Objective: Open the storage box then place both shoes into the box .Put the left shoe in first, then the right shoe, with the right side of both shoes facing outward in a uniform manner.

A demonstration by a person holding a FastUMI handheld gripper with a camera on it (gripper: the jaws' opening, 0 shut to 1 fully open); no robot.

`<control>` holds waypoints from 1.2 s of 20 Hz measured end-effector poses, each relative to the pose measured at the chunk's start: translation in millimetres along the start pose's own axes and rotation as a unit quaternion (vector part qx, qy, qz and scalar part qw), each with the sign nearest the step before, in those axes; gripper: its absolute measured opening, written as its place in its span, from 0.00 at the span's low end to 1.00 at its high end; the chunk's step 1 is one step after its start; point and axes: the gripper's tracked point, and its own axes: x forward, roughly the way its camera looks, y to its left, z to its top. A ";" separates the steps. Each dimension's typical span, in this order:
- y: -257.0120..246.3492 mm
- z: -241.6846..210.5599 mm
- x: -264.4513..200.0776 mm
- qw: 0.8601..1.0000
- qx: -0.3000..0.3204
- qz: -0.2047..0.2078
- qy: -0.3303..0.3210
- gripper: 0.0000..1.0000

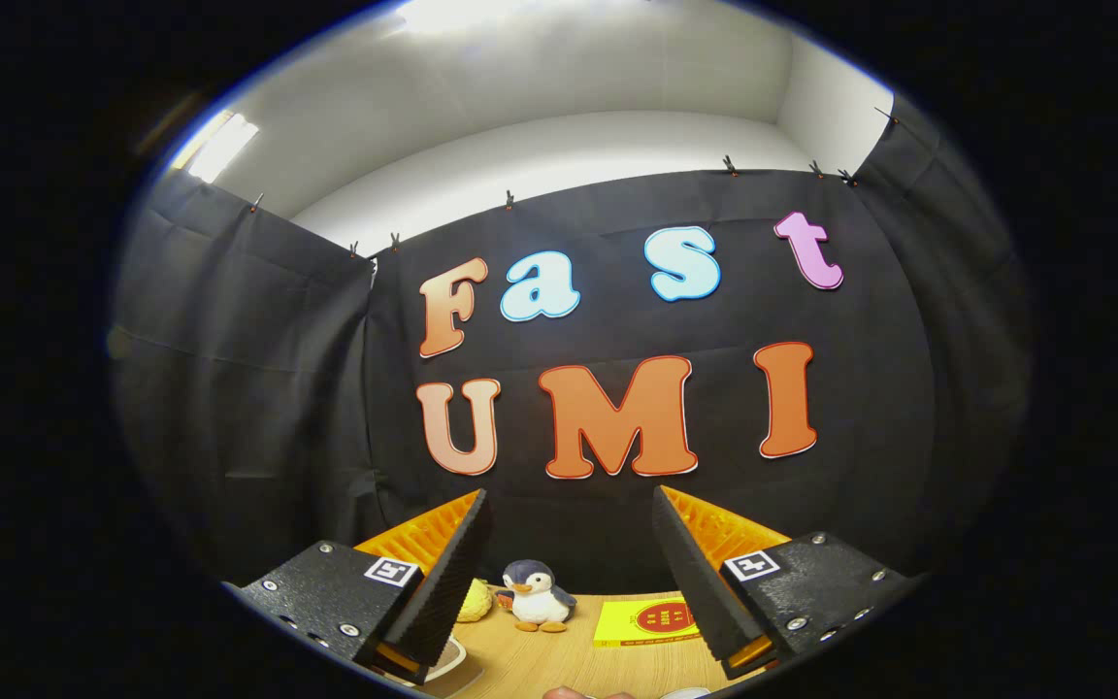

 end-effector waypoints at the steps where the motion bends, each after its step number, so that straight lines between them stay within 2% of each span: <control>1: 2.1 -3.9 0.7 1.000 0.004 0.004 0.005 0.99; 8: 22.4 -48.6 -3.9 0.996 0.035 0.036 0.073 0.99; 14: 42.2 -105.4 -12.2 0.985 0.049 0.066 0.154 0.98; 21: 73.6 -185.9 -30.5 0.956 0.065 0.112 0.262 0.98; 24: 91.6 -219.0 -41.8 0.938 0.082 0.138 0.308 0.97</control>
